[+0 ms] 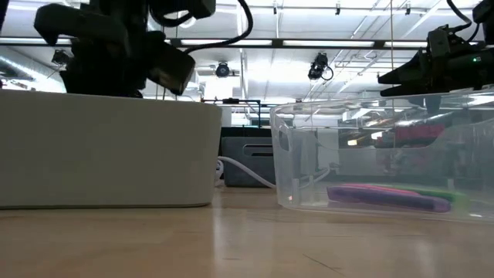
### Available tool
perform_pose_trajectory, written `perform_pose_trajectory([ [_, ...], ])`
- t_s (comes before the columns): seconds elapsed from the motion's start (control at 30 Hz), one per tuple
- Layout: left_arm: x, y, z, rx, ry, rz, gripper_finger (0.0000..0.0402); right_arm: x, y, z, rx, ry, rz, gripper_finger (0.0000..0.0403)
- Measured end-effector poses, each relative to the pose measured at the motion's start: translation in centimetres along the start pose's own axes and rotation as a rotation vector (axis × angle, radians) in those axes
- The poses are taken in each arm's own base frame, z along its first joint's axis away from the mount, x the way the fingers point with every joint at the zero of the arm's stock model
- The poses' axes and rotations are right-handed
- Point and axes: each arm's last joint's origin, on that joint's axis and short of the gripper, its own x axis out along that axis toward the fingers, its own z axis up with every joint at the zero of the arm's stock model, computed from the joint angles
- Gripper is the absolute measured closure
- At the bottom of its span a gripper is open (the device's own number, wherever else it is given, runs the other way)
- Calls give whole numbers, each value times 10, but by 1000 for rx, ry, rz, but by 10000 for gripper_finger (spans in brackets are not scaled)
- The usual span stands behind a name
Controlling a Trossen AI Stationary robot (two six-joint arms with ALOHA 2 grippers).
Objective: Pick & Place Markers
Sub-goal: Put the yellow highlighter pen into the gray bin, then put the pink highlighter pen into the gray bin
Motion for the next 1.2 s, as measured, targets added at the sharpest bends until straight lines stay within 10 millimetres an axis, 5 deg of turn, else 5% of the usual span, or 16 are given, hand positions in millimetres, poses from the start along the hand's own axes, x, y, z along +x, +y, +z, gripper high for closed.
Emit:
perform_pose_trajectory([
  [0.3,1,-1,-1,2,34,-65,354,0,0,0,0,-1,0,172],
  [0.73,-2,1,0,13,3,-38,258,0,0,0,0,0,0,172],
  [1.2,-70,5,-22,-295,-214,-137,247,0,0,0,0,-1,0,172],
])
